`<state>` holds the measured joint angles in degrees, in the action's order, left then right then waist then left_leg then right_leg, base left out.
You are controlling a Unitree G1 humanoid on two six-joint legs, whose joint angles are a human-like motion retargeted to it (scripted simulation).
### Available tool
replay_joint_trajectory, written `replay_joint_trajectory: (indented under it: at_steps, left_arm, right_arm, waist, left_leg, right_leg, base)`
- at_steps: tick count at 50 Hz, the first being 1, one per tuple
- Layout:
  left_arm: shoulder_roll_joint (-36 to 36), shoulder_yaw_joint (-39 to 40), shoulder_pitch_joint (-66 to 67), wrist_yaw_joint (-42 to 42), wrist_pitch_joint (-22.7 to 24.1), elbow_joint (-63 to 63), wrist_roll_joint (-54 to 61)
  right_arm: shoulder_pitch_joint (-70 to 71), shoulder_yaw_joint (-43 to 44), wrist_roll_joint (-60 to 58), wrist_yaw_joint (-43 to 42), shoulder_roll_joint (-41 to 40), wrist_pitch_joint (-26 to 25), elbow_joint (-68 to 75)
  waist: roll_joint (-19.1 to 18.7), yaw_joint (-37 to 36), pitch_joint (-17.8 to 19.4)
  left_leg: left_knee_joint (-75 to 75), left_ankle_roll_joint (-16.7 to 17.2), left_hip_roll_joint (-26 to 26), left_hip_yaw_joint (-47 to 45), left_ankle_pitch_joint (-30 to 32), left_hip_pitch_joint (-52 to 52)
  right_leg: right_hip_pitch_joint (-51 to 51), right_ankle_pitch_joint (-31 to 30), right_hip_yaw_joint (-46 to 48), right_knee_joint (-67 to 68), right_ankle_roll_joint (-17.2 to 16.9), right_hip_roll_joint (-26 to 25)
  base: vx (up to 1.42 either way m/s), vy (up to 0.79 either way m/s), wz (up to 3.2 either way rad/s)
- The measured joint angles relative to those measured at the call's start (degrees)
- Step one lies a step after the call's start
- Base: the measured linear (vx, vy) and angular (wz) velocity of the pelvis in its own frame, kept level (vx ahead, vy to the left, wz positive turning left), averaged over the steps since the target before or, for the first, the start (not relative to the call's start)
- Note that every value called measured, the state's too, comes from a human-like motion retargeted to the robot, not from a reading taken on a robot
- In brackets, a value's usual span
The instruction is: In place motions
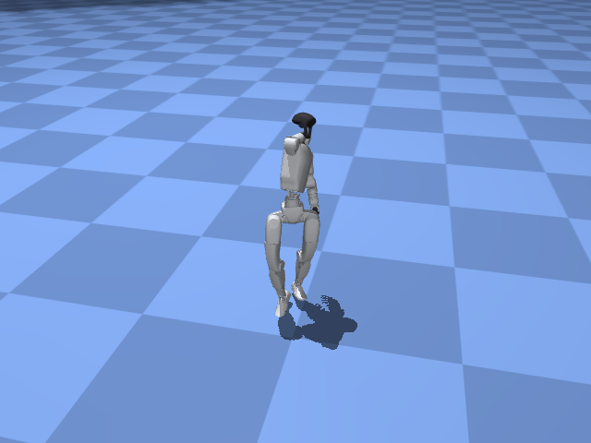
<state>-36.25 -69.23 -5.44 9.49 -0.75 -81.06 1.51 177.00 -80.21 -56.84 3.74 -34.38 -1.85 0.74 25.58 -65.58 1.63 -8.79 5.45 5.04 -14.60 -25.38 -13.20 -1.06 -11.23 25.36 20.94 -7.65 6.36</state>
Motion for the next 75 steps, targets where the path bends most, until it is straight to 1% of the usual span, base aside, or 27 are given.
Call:
replay_joint_trajectory:
  at_steps: [3, 4, 6, 8, 10, 12, 15, 18, 20, 22, 25, 28, 30, 32, 35, 37, 40, 45, 50, 55, 57, 60, 63, 66, 70, 72, 75]
  left_arm:
    - [5.4, -3.8, -1.4, 1.3, 2.4, 4.0, 0.7]
    - [6.8, -4.6, -2.0, 2.0, 3.2, 5.2, 0.7]
    - [8.9, -5.8, -3.1, 3.7, 4.5, 7.2, 0.5]
    - [9.7, -6.7, -4.1, 5.3, 5.5, 8.6, -0.1]
    - [9.3, -7.0, -5.1, 6.3, 6.1, 9.6, -1.2]
    - [7.3, -6.9, -5.6, 6.0, 6.3, 9.6, -2.7]
    - [2.0, -6.3, -4.3, 4.4, 5.5, 7.4, -5.5]
    - [-1.8, -3.8, -1.3, 1.4, 2.8, 3.1, -7.1]
    - [-3.0, -1.5, 0.1, 0.5, 1.2, 0.5, -7.2]
    - [-5.3, 1.4, 1.4, 1.1, 0.1, -2.0, -6.9]
    - [-9.1, 6.2, 3.2, 1.8, -1.1, -5.4, -5.8]
    - [-12.9, 9.5, 4.9, 2.2, -2.1, -9.0, -3.6]
    - [-15.0, 11.5, 5.7, 2.4, -3.1, -11.7, -2.1]
    - [-16.6, 13.4, 6.2, 2.3, -4.0, -14.3, -0.3]
    - [-18.7, 16.4, 7.2, 1.7, -5.0, -16.0, 2.6]
    - [-20.0, 18.8, 8.0, 1.7, -5.8, -16.1, 4.4]
    - [-20.9, 23.1, 9.6, 2.4, -7.4, -16.3, 6.6]
    - [-18.3, 28.1, 11.5, 2.7, -6.6, -16.1, 7.6]
    - [-13.5, 22.0, 8.5, 4.8, -4.5, -12.5, 6.3]
    - [-4.6, 10.3, 1.9, 8.0, -3.9, -5.9, 0.1]
    - [-0.2, 5.6, -0.7, 9.2, -3.0, -2.5, -2.1]
    - [5.7, 0.4, -4.1, 10.7, -1.1, 2.7, -5.4]
    - [9.0, -3.9, -7.2, 11.2, 1.2, 7.8, -9.1]
    - [10.1, -6.2, -8.9, 10.7, 3.2, 11.6, -11.6]
    - [7.6, -8.0, -7.8, 8.2, 4.4, 13.9, -13.1]
    - [3.7, -9.4, -5.5, 7.1, 4.1, 12.2, -13.1]
    - [-2.2, -9.0, -0.9, 7.3, 1.8, 5.4, -13.4]
  right_arm:
    - [0.0, 0.0, -1.5, -1.4, 0.0, -0.7, 1.4]
    - [0.0, 0.0, -1.7, -1.9, 0.0, -0.9, 1.8]
    - [0.0, 0.0, -1.8, -3.1, 0.0, -1.6, 2.9]
    - [0.0, 0.0, -1.1, -4.5, 0.0, -2.9, 4.8]
    - [0.0, 0.0, 0.4, -5.6, 0.0, -4.8, 7.3]
    - [0.0, 0.0, 3.0, -6.2, 0.0, -7.2, 10.0]
    - [0.0, 0.0, 9.7, -5.9, 0.0, -10.9, 14.5]
    - [0.0, 0.0, 18.5, -5.0, 0.0, -11.5, 16.1]
    - [0.0, 0.0, 23.3, -4.6, 0.0, -10.5, 16.1]
    - [0.0, 0.0, 25.1, -4.9, 0.0, -9.7, 16.0]
    - [0.0, 0.0, 23.4, -5.9, 0.0, -8.5, 14.9]
    - [0.0, 0.0, 17.9, -5.8, 0.0, -7.0, 12.7]
    - [0.0, 0.0, 13.4, -5.7, 0.0, -6.2, 10.3]
    - [0.0, 0.0, 9.0, -5.6, 0.0, -5.3, 7.3]
    - [0.0, 0.0, 3.4, -5.1, 0.0, -3.9, 1.7]
    - [0.0, 0.0, 1.5, -3.9, 0.0, -2.5, -2.3]
    - [0.0, 0.0, 0.9, -1.0, 0.0, 0.1, -7.6]
    - [0.0, 0.0, 9.3, 2.5, 0.0, 2.9, -7.5]
    - [0.0, 0.0, 10.1, 3.8, 0.0, 1.1, 0.0]
    - [0.0, 0.0, 7.9, -4.5, 0.0, -3.6, 6.4]
    - [0.0, 0.0, 8.4, -6.9, 0.0, -4.7, 8.7]
    - [0.0, 0.0, 9.7, -8.5, 0.0, -5.8, 11.7]
    - [0.0, 0.0, 12.0, -9.1, 0.0, -6.4, 15.1]
    - [0.0, 0.0, 13.0, -10.2, 0.0, -7.0, 17.1]
    - [0.0, 0.0, 13.8, -11.5, 0.0, -8.1, 17.2]
    - [0.0, 0.0, 14.7, -11.4, 0.0, -8.2, 16.5]
    - [0.0, 0.0, 16.6, -10.4, 0.0, -7.2, 15.4]
  waist:
    - [0.0, 3.1, 0.8]
    - [-0.1, 4.6, 0.4]
    - [-0.4, 7.6, -1.0]
    - [-0.4, 9.7, -2.0]
    - [-0.3, 11.6, -2.7]
    - [0.1, 14.2, -2.8]
    - [1.4, 14.7, -1.3]
    - [2.3, 10.5, 4.2]
    - [2.5, 8.5, 8.1]
    - [2.2, 5.2, 9.2]
    - [1.5, 0.3, 7.6]
    - [0.8, -5.0, 3.5]
    - [0.4, -8.4, 1.3]
    - [0.3, -11.6, 0.5]
    - [0.9, -15.7, 1.7]
    - [1.1, -17.0, 2.1]
    - [1.4, -18.1, 0.6]
    - [0.9, -12.6, -4.1]
    - [-0.3, -0.7, -10.3]
    - [-0.5, 6.7, -8.5]
    - [-0.3, 8.6, -6.8]
    - [-0.1, 11.4, -4.2]
    - [-0.4, 14.3, -3.8]
    - [-0.6, 15.2, -5.3]
    - [0.1, 15.0, -5.9]
    - [1.0, 15.7, -4.0]
    - [2.3, 12.4, -0.1]
  left_leg:
    - [1.1, 1.6, 0.5, 2.7, 2.3, -2.7]
    - [1.5, 2.4, 0.0, 3.4, 3.2, -3.5]
    - [1.8, 4.4, -1.1, 4.1, 5.1, -4.9]
    - [0.9, 6.7, -0.9, 4.8, 7.3, -6.4]
    - [-0.9, 9.5, -0.4, 5.6, 10.7, -8.0]
    - [-4.1, 9.5, 1.6, 3.7, 17.4, -9.4]
    - [-13.9, 9.5, 2.0, -6.7, 32.6, -9.2]
    - [-26.9, 9.5, 0.6, -17.9, 42.1, -8.0]
    - [-31.1, 9.5, -2.5, -22.7, 40.8, -8.4]
    - [-33.1, 9.5, -4.1, -24.9, 39.1, -6.5]
    - [-31.4, 9.5, -1.9, -23.4, 33.1, 1.9]
    - [-23.1, 9.4, -0.1, -19.1, 23.6, 12.6]
    - [-15.5, 5.0, -0.2, -17.4, 15.7, 18.8]
    - [-7.1, -2.4, -0.6, -17.4, 6.6, 23.6]
    - [4.6, -11.9, -1.3, -22.2, -4.8, 27.0]
    - [5.1, -10.0, -4.0, -25.6, -1.7, 25.9]
    - [0.6, -7.6, -9.7, -29.8, 9.3, 23.3]
    - [-6.3, 0.0, -12.4, -19.0, 6.1, 18.0]
    - [-6.2, 2.2, -9.8, -12.7, -0.5, 9.7]
    - [-3.3, 2.5, -3.8, -6.1, -1.3, 3.9]
    - [-2.0, 2.4, -1.0, -4.3, -1.3, 1.7]
    - [-0.3, 3.2, 2.2, -1.3, -0.8, -1.7]
    - [1.4, 4.7, 2.4, 3.8, 0.4, -5.3]
    - [1.9, 7.8, 1.2, 4.7, 2.8, -7.8]
    - [-0.5, 9.5, 4.1, 3.8, 10.0, -10.6]
    - [-5.3, 9.5, 5.4, 1.7, 17.2, -12.1]
    - [-18.5, 9.5, 4.2, -9.6, 32.9, -11.0]
  right_leg:
    - [-7.2, 8.0, -3.0, -11.9, 8.7, -1.2]
    - [-9.3, 10.5, -4.7, -15.6, 10.0, -2.1]
    - [-12.4, 12.5, -7.9, -20.9, 9.9, -3.2]
    - [-12.6, 10.4, -8.7, -20.9, 8.7, -3.4]
    - [-11.5, 6.6, -8.6, -17.6, 9.7, -4.0]
    - [-10.0, 1.8, -11.4, -15.2, 6.5, -1.4]
    - [-4.0, 4.8, -11.2, -12.4, -2.4, 6.0]
    - [3.4, 7.7, -6.8, -10.8, -5.1, 13.9]
    - [8.0, 10.5, -5.7, -10.6, -5.0, 15.7]
    - [12.2, 12.7, -4.5, -10.8, -5.1, 15.1]
    - [16.2, 13.9, -4.1, -11.7, -5.9, 13.4]
    - [19.1, 14.4, -4.5, -13.2, -6.0, 9.4]
    - [20.9, 14.0, -5.1, -14.3, -6.4, 7.2]
    - [22.8, 13.0, -5.7, -15.7, -7.2, 6.5]
    - [25.6, 10.6, -2.9, -17.5, -7.4, 7.1]
    - [27.6, 8.9, -2.7, -17.1, -7.4, 5.4]
    - [30.1, 2.8, -3.9, -14.7, -7.4, 2.7]
    - [31.9, -18.8, 3.6, 0.6, -7.4, 3.6]
    - [28.7, -14.0, 10.0, 14.7, -7.4, 4.4]
    - [13.4, -3.6, 0.2, 12.8, -7.2, -3.4]
    - [7.5, -0.4, -2.4, 7.1, -4.1, -4.0]
    - [-0.2, 5.0, -5.1, -5.1, 4.5, -4.4]
    - [-6.7, 12.8, -7.0, -17.4, 10.7, -6.0]
    - [-10.3, 15.8, -6.1, -23.6, 8.6, -6.9]
    - [-8.9, 10.9, -1.1, -18.5, 6.7, -4.3]
    - [-6.5, 6.5, -8.8, -15.7, 1.9, -0.4]
    - [0.4, 9.9, -9.5, -12.6, -4.7, 6.3]
  base:
    - [0.52, -0.16, 1.28]
    - [0.75, -0.24, 1.25]
    - [0.77, -0.24, 0.87]
    - [0.98, -0.33, 0.48]
    - [0.91, -0.21, 0.50]
    - [0.70, 0.25, 0.82]
    - [0.38, 0.47, 0.89]
    - [0.08, -0.03, 0.46]
    - [0.33, -0.66, -0.10]
    - [0.98, -0.84, -0.68]
    - [0.52, -0.25, -0.56]
    - [1.00, -0.42, -0.59]
    - [0.30, -0.17, -0.55]
    - [1.11, -0.31, -0.42]
    - [0.47, -0.28, -0.25]
    - [1.20, -0.28, -0.30]
    - [0.72, -0.26, -0.75]
    - [1.00, 0.13, 0.39]
    - [1.40, 0.70, 1.71]
    - [0.83, 0.11, 1.95]
    - [0.83, -0.04, 1.94]
    - [-0.04, -0.04, 1.91]
    - [-0.13, 0.02, 1.87]
    - [-0.02, 0.08, 1.00]
    - [-0.02, 0.42, 0.95]
    - [-0.14, 0.82, 1.96]
    - [-0.15, 0.62, 1.44]
